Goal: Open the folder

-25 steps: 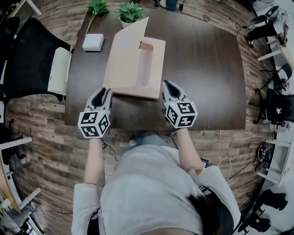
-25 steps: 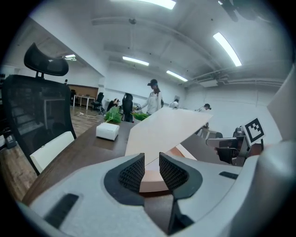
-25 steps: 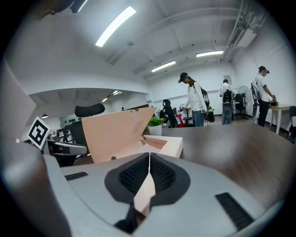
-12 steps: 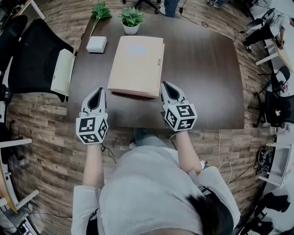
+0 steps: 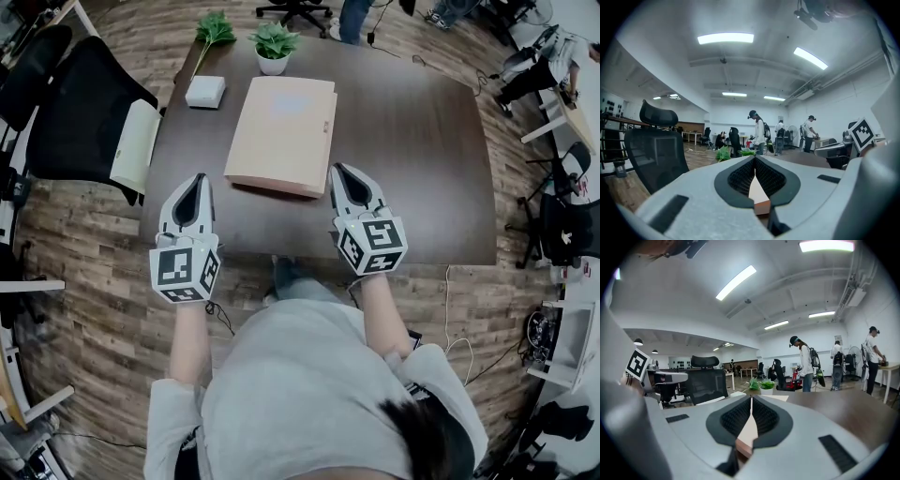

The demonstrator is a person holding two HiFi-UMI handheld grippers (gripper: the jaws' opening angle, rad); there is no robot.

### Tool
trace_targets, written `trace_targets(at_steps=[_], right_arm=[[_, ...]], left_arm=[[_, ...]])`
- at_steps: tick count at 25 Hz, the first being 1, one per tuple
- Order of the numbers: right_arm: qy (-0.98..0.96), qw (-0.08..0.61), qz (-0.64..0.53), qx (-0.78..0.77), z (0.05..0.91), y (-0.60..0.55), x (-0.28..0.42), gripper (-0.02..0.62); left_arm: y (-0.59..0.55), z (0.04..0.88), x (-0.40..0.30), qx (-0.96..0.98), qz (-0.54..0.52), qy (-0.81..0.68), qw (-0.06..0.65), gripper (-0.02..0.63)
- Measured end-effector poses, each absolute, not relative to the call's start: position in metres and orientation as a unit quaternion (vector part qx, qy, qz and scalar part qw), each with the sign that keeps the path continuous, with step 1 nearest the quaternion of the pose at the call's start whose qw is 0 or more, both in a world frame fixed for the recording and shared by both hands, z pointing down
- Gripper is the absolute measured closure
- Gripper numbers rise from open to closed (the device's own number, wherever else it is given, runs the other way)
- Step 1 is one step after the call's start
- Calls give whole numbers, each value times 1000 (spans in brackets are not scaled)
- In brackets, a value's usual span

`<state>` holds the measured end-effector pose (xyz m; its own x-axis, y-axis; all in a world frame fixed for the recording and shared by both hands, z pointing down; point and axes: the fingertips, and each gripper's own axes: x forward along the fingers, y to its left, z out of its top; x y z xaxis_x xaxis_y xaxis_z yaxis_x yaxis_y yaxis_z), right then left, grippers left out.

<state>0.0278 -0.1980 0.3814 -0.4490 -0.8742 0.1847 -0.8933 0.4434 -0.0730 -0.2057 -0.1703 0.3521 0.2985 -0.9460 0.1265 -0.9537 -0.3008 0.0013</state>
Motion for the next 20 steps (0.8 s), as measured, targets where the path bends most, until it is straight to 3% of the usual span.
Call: trace_targets(at_steps=[20], right_arm=[[-846, -2, 6, 533, 305, -142, 44, 578]], left_arm=[[-112, 294, -197, 795, 13, -605, -31, 595]])
